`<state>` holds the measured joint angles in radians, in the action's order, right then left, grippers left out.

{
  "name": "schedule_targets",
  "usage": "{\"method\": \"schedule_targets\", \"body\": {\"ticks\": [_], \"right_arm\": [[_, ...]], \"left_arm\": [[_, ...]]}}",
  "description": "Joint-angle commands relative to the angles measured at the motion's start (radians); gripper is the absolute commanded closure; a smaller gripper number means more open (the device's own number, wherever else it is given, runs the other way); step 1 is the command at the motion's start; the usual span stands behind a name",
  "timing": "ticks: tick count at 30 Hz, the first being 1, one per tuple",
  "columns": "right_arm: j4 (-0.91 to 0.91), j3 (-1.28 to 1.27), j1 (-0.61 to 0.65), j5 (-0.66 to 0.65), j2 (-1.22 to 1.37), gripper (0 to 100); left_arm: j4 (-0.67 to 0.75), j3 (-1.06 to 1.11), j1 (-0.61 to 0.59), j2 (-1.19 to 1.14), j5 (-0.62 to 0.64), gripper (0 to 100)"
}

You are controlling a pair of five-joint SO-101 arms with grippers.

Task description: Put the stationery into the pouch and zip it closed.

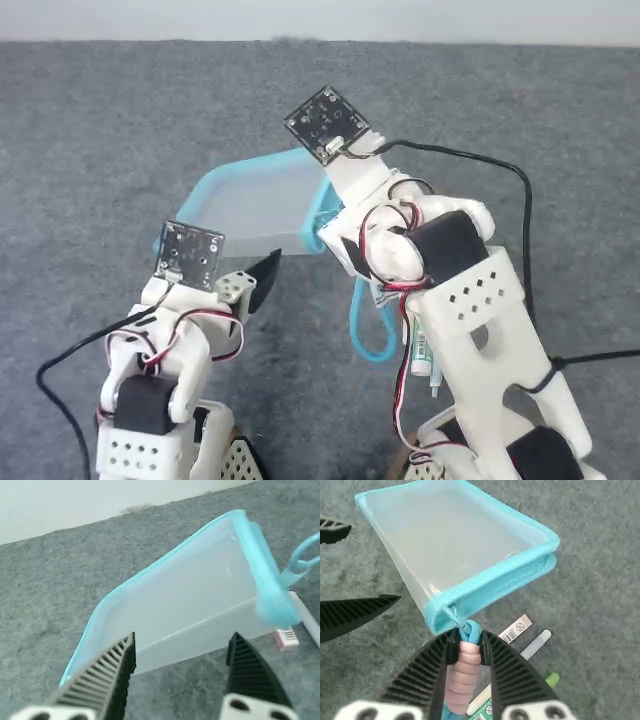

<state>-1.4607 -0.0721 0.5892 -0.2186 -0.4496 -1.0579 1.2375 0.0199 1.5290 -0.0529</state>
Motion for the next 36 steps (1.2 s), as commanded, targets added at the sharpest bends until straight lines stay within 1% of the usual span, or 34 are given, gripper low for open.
{"method": "schedule_targets", "body": {"ticks": [1, 3, 5, 7, 9, 12, 15, 18, 25, 29, 32, 36], "right_arm": [[0.067, -0.025, 0.024, 0.015, -0.110, 99.1], [0.136, -0.101, 0.039, 0.014, -0.182, 99.1], [0.185, -0.169, 0.050, 0.009, -0.252, 99.1], [0.208, -0.213, 0.073, 0.003, -0.311, 99.1], [0.208, -0.232, 0.096, -0.023, -0.348, 99.1], [0.205, -0.236, 0.134, -0.037, -0.354, 99.1], [0.205, -0.241, 0.170, -0.037, -0.355, 99.1], [0.202, -0.249, 0.182, -0.037, -0.355, 99.1], [0.223, -0.269, 0.182, -0.032, -0.355, 99.1], [0.223, -0.269, 0.176, -0.031, -0.354, 99.1], [0.222, -0.262, 0.120, -0.032, -0.338, 99.1], [0.225, -0.255, 0.058, -0.031, -0.282, 99.1]], "left_arm": [[0.000, -0.093, -0.087, 0.014, 0.025, 72], [-0.002, -0.110, -0.121, 0.014, 0.037, 72], [-0.006, -0.134, -0.121, 0.008, 0.035, 72], [-0.012, -0.159, -0.120, 0.006, 0.032, 72], [-0.052, -0.202, -0.120, 0.006, 0.032, 72], [-0.127, -0.269, -0.068, 0.005, 0.031, 72], [-0.106, -0.236, -0.002, 0.005, 0.031, 68], [-0.098, -0.202, 0.029, 0.005, 0.031, 66], [-0.107, -0.199, 0.077, 0.006, 0.031, 66], [-0.120, -0.206, 0.080, 0.006, 0.029, 66], [-0.124, -0.206, 0.071, 0.014, -0.002, 66], [-0.138, -0.211, 0.068, 0.014, -0.009, 66]]}}
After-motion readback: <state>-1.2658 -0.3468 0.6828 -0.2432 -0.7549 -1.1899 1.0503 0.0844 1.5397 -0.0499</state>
